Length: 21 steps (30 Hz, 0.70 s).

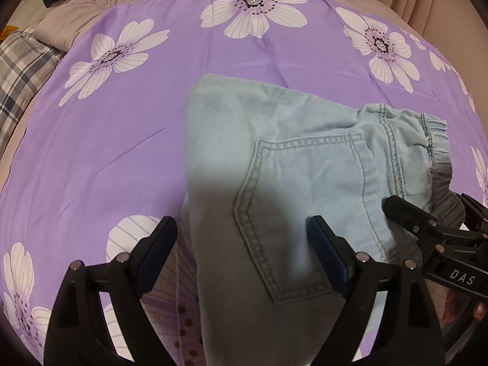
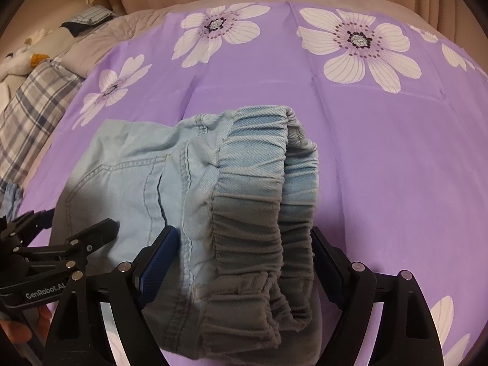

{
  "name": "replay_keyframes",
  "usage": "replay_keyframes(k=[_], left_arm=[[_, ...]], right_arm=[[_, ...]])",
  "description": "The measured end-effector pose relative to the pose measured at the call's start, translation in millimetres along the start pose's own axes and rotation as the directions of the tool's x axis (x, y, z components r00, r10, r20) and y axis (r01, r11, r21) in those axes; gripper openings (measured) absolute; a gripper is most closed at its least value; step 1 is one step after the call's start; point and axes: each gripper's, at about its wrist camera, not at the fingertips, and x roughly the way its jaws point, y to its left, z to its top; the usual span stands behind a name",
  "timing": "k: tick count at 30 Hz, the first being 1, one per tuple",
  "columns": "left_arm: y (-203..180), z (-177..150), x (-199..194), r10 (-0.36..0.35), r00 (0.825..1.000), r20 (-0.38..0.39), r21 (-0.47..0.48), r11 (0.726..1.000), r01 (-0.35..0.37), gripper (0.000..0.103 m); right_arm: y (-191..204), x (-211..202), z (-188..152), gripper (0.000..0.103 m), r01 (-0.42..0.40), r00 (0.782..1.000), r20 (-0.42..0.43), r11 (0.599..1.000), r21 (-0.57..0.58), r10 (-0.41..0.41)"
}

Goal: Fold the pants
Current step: 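Fold the waistband over the jeans with the right gripper and lower it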

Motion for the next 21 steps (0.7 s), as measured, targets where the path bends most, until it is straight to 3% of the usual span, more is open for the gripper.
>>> replay_keyframes(k=[21], left_arm=[[1.7, -24.0, -16.7, -0.029, 1.0, -0.004, -0.047, 0.998, 0.029, 0.088]], right_arm=[[-5.9, -17.5, -22.2, 0.084, -0.001, 1.0, -0.015, 0.999, 0.048, 0.002]])
